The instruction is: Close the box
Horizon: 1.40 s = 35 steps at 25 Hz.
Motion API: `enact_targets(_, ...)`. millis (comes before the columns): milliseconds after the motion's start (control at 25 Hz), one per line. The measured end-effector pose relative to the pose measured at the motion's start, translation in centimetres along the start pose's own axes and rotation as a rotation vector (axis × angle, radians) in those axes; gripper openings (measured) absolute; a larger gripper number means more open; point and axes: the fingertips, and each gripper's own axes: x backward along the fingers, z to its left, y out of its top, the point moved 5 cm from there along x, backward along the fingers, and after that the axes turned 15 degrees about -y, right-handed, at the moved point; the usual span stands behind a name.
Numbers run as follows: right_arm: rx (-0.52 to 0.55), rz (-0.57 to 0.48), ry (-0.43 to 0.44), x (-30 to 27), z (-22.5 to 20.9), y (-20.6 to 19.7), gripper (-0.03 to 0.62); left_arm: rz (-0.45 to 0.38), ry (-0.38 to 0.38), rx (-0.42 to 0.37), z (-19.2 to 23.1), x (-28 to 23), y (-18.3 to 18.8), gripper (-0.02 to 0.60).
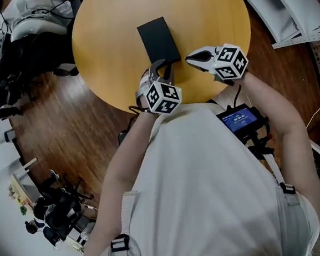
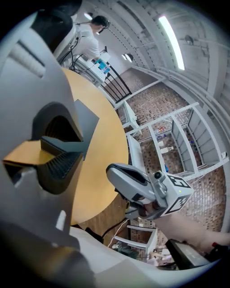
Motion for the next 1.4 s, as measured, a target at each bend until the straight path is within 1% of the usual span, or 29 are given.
enact_targets(80, 0.005, -0.002, -0.004, 0.0, 0.0, 0.4, 0.002, -0.030, -0.012, 0.072, 0.0, 0.4, -0.6, 0.068)
enact_targets(240, -0.005, 0.001, -0.014, -0.1, 0.3, 0.6, 0.000, -0.074, -0.003, 0.200, -0.5, 1.8, -3.3, 0.061)
enact_targets(280, -0.011, 0.008, -0.016, -0.2, 0.4, 0.5, 0.000, -0.103, -0.009, 0.254, -0.6, 2.3, -4.1, 0.053)
enact_targets(360, -0.033, 0.026, -0.022, -0.5, 0.6, 0.3, 0.000, -0.178, -0.027, 0.406, -0.7, 3.5, -5.9, 0.032)
enact_targets(400, -0.052, 0.036, -0.025, -0.6, 0.8, 0.2, 0.000, -0.214, -0.030, 0.481, -0.7, 4.0, -6.7, 0.008)
enact_targets(440, -0.071, 0.047, -0.025, -0.8, 0.9, -0.1, 0.000, -0.246, -0.025, 0.536, -0.8, 4.5, -7.5, 0.000)
enact_targets(520, -0.074, 0.069, -0.006, -0.9, 1.4, -0.8, 0.000, -0.303, -0.011, 0.596, -1.1, 5.2, -8.4, 0.000)
enact_targets(600, -0.024, 0.076, 0.030, -0.9, 2.1, -0.8, 0.000, -0.364, -0.003, 0.634, -1.3, 5.7, -8.6, 0.000)
enact_targets(720, 0.072, 0.037, 0.078, -0.7, 3.3, 0.8, 0.000, -0.435, 0.017, 0.664, -0.6, 6.6, -8.4, 0.000)
enact_targets(840, 0.130, -0.028, 0.087, -0.4, 3.9, 3.2, 0.000, -0.476, 0.034, 0.654, 0.6, 7.4, -7.4, 0.000)
enact_targets(960, 0.139, -0.073, 0.075, 0.1, 3.7, 4.1, 0.000, -0.505, 0.028, 0.627, 1.1, 7.7, -5.8, 0.000)
enact_targets(1080, 0.128, -0.085, 0.057, 0.4, 3.1, 4.0, 0.000, -0.517, 0.016, 0.608, 1.1, 7.4, -4.8, 0.000)
enact_targets(1400, 0.147, -0.103, 0.045, 0.6, 3.2, 4.5, 0.000, -0.518, 0.002, 0.603, 1.1, 7.2, -4.6, 0.000)
